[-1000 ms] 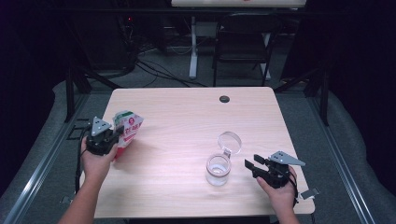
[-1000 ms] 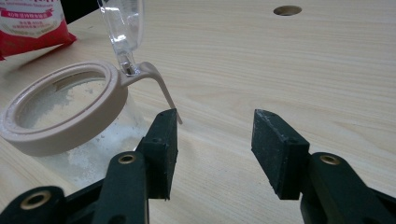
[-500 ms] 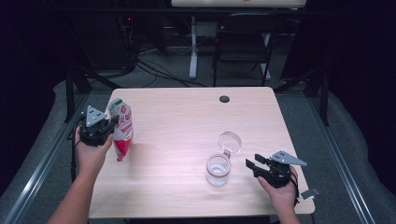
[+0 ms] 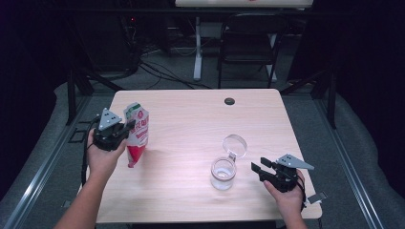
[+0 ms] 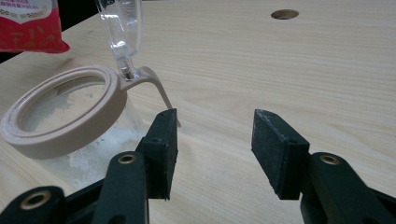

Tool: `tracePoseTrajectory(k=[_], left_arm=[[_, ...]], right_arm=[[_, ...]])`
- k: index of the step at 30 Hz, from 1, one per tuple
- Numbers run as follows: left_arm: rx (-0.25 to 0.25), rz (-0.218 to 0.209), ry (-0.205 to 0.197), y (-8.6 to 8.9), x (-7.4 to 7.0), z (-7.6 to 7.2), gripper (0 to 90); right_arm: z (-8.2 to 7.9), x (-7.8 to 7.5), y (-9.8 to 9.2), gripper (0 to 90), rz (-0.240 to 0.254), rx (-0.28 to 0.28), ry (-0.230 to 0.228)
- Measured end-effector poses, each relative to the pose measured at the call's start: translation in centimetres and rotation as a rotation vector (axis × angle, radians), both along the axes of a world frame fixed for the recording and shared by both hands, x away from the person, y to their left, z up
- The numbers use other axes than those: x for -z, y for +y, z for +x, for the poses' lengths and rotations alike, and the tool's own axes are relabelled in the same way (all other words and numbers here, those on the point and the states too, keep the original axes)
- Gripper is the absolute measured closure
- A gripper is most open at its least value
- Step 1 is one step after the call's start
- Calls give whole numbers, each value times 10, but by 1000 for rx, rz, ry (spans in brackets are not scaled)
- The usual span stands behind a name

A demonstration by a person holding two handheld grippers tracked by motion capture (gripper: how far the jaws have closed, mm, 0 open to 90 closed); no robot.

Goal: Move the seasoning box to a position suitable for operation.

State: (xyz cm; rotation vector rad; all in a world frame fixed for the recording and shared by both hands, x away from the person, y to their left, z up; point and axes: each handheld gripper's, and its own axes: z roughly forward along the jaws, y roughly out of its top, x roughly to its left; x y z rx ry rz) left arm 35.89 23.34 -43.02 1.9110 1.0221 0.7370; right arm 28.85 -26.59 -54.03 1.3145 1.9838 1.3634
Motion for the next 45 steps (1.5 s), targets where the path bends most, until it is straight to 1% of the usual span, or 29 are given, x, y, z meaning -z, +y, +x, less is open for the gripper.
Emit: tracePoseTrajectory(k=[3, 7, 11, 12, 15, 18, 20, 21, 24, 25, 27, 28, 33, 34, 35, 38, 39, 41, 42, 45], left_arm=[[36, -11, 10, -11, -1, -1, 900], [86, -21, 13, -27, -5, -3, 900], [143, -63, 21, -43, -9, -5, 900], [159, -66, 22, -47, -9, -6, 900], [200, -55, 27, -63, -10, -8, 900], [245, -34, 34, -79, -8, -11, 900], [279, -30, 36, -89, -6, -14, 900], [287, -30, 36, -92, -6, -15, 900], [320, -40, 40, -102, -3, -20, 900], [329, -42, 38, -104, -3, -21, 900], [344, -57, 50, -107, -1, -23, 900], [351, -58, 54, -109, 0, -24, 900], [380, -39, 68, -116, 10, -29, 900], [385, -36, 69, -116, 12, -29, 900], [395, -49, 67, -115, 13, -30, 900], [398, -50, 59, -113, 15, -35, 900], [404, -49, 59, -112, 15, -36, 900], [412, -54, 59, -109, 18, -40, 900], [414, -62, 61, -108, 19, -42, 900], [429, -66, 63, -106, 23, -47, 900]], right_arm=[[0, 0, 0, 506, 1, 0, -1], [0, 0, 0, 505, 7, -1, -5], [0, 0, 0, 505, 7, -5, -5], [0, 0, 0, 504, 5, -5, -6], [0, -1, 0, 504, 3, -7, -6], [0, -2, -1, 503, 5, -5, -8], [-1, -2, -1, 504, 17, -1, -16], [-1, -2, -2, 504, 8, 0, -15], [-1, -3, -3, 504, 7, 3, -16], [-1, -2, -3, 504, 12, 2, -19], [-1, -3, -3, 504, 2, 3, -20], [-1, -3, -3, 504, -2, 3, -20], [-2, -4, -2, 505, -9, -2, -25], [-2, -5, -3, 505, -12, -6, -27], [-2, -5, -2, 505, -9, -6, -33], [-4, -8, -2, 497, -8, 7, -51], [-4, -9, -2, 489, -4, 5, -50], [-4, -11, -2, 483, -15, 4, -49], [-5, -11, -2, 487, -15, 1, -49], [-6, -13, -2, 523, -6, -30, -31]])
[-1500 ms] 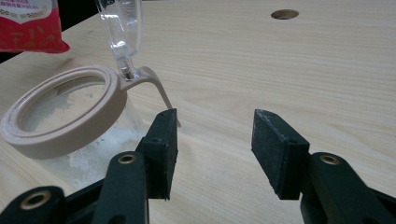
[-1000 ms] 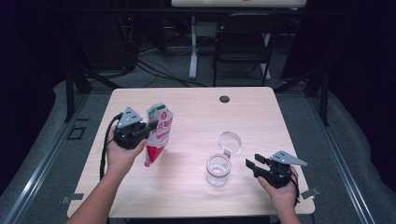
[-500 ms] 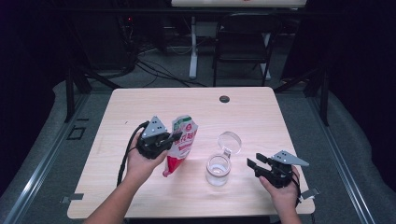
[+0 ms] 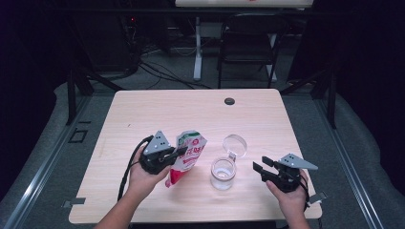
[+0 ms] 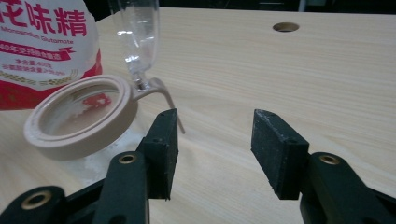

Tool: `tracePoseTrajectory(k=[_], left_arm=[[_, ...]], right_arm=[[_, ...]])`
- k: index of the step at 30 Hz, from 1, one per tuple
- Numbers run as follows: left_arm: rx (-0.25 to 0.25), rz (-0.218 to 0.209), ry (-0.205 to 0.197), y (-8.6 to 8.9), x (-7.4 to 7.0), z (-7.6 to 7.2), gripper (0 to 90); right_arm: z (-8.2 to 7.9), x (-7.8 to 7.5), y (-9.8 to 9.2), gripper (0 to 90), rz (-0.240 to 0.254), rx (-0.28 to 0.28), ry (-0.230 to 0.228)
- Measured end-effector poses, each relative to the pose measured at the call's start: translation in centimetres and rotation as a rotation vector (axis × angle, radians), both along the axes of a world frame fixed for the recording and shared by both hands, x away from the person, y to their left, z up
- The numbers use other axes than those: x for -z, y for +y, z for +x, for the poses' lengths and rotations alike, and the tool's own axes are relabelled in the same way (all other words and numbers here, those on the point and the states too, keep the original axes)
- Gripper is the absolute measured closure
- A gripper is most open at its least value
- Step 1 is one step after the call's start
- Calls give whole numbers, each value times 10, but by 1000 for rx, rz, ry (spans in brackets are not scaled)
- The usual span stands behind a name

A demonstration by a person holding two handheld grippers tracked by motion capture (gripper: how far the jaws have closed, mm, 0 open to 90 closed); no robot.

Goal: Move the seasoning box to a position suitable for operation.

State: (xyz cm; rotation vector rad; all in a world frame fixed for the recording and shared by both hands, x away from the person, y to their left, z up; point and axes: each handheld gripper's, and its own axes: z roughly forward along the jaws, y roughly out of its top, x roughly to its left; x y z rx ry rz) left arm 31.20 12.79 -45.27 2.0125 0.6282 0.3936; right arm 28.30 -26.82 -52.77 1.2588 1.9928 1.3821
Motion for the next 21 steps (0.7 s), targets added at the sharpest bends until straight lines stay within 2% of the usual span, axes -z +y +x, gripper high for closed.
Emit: tracePoseTrajectory(k=[5, 14, 21], left_arm=[[9, -22, 12, 4, 6, -8, 900], [31, -43, 25, 8, 21, -22, 900], [50, -44, 34, 5, 35, -31, 896]], right_arm=[[-3, -6, 2, 560, -16, -32, -33], [-12, -28, 9, 640, -53, -102, -67], [-21, -47, 14, 628, -64, -175, -101]])
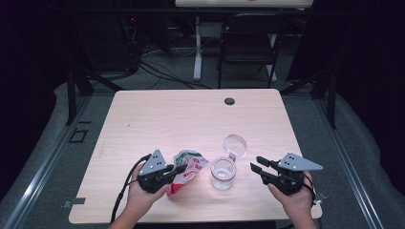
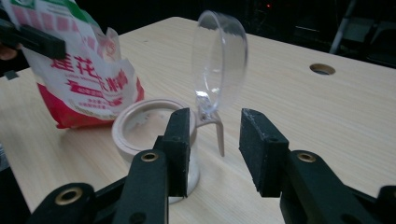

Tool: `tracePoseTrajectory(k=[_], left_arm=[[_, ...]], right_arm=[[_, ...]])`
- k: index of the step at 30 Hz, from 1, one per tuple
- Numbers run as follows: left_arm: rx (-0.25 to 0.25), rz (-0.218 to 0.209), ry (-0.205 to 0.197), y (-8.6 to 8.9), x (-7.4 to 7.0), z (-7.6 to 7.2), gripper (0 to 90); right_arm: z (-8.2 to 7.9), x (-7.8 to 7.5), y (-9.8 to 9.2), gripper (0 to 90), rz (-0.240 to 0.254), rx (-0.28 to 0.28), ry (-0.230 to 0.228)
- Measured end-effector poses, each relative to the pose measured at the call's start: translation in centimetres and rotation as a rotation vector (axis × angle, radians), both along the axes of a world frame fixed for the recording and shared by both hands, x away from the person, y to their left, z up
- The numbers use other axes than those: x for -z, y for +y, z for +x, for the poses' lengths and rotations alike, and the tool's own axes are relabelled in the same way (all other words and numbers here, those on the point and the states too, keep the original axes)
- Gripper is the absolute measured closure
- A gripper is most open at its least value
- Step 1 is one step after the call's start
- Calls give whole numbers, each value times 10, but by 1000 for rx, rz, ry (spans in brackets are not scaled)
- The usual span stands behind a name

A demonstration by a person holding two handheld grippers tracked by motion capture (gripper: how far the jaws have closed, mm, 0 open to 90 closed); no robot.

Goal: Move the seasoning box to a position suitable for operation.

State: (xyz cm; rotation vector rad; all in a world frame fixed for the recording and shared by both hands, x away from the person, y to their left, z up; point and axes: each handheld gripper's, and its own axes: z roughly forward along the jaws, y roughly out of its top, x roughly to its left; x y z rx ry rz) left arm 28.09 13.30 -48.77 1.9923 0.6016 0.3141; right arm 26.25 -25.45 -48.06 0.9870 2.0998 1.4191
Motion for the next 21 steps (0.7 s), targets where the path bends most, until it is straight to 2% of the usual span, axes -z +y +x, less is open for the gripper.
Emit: tracePoseTrajectory(k=[4, 10, 15, 21], left_arm=[[16, 11, 11, -5, 6, -3, 893], [33, 39, -5, -12, 10, -10, 883], [43, 36, -17, -13, 13, -15, 869], [58, 27, 0, -16, 15, -18, 859]], right_arm=[[-3, -9, 9, 603, -24, -44, -23], [-2, -14, 31, 574, -66, -121, -40], [0, -16, 47, 547, -78, -184, -48], [3, -16, 61, 527, -96, -238, -47]])
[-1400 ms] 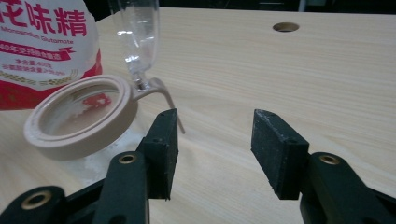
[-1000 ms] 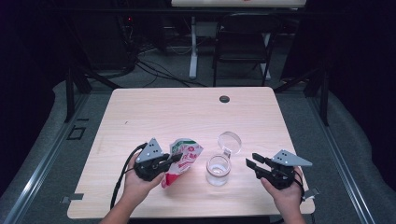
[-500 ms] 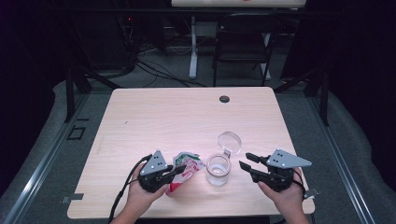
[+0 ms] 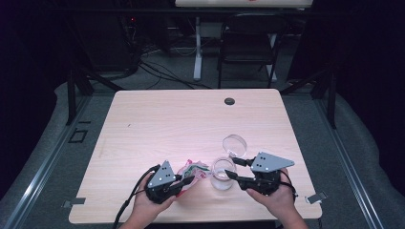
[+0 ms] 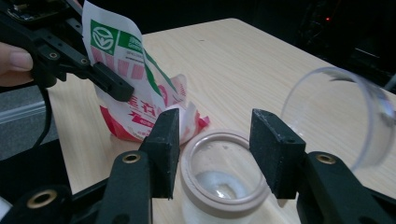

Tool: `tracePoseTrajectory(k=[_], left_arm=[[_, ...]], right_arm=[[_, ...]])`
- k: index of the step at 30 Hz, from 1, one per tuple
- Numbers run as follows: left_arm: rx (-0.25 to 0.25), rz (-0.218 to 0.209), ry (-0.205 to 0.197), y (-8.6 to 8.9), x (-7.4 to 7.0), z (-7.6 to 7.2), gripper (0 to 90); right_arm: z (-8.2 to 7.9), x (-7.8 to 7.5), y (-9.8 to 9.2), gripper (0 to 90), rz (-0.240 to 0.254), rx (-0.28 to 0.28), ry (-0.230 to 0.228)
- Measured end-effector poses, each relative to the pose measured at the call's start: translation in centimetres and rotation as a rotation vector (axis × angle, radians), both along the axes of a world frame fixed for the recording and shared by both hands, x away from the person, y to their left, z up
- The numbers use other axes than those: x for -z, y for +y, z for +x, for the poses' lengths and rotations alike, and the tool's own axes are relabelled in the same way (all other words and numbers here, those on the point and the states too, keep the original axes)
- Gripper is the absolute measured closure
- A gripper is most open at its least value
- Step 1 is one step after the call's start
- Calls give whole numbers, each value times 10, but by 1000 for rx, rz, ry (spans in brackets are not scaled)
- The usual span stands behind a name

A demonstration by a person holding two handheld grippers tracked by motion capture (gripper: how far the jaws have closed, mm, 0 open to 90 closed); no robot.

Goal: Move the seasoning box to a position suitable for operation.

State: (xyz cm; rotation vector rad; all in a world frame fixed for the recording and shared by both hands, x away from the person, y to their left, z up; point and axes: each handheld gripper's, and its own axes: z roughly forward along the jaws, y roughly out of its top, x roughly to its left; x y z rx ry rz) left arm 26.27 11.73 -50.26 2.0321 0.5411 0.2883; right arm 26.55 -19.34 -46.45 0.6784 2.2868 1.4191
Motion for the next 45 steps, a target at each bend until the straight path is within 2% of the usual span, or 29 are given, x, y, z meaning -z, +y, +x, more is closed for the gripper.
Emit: tracePoseTrajectory(k=[6, 20, 24, 29, 38, 45], left_arm=[[7, -1, 1, -2, 2, -4, 846], [16, -8, 16, -1, 5, -9, 823], [27, -13, 22, -1, 6, -11, 813], [37, 0, 13, -3, 7, -13, 811], [37, -8, 21, -3, 8, -14, 812], [43, -5, 18, -4, 9, -14, 812]], right_arm=[[3, 0, 15, 520, -18, -70, 2], [9, 7, 49, 522, -71, -179, 14], [9, 10, 56, 531, -87, -198, 20], [11, 14, 60, 545, -110, -208, 26], [15, 19, 64, 595, -115, -221, 35], [15, 17, 65, 563, -130, -242, 21]])
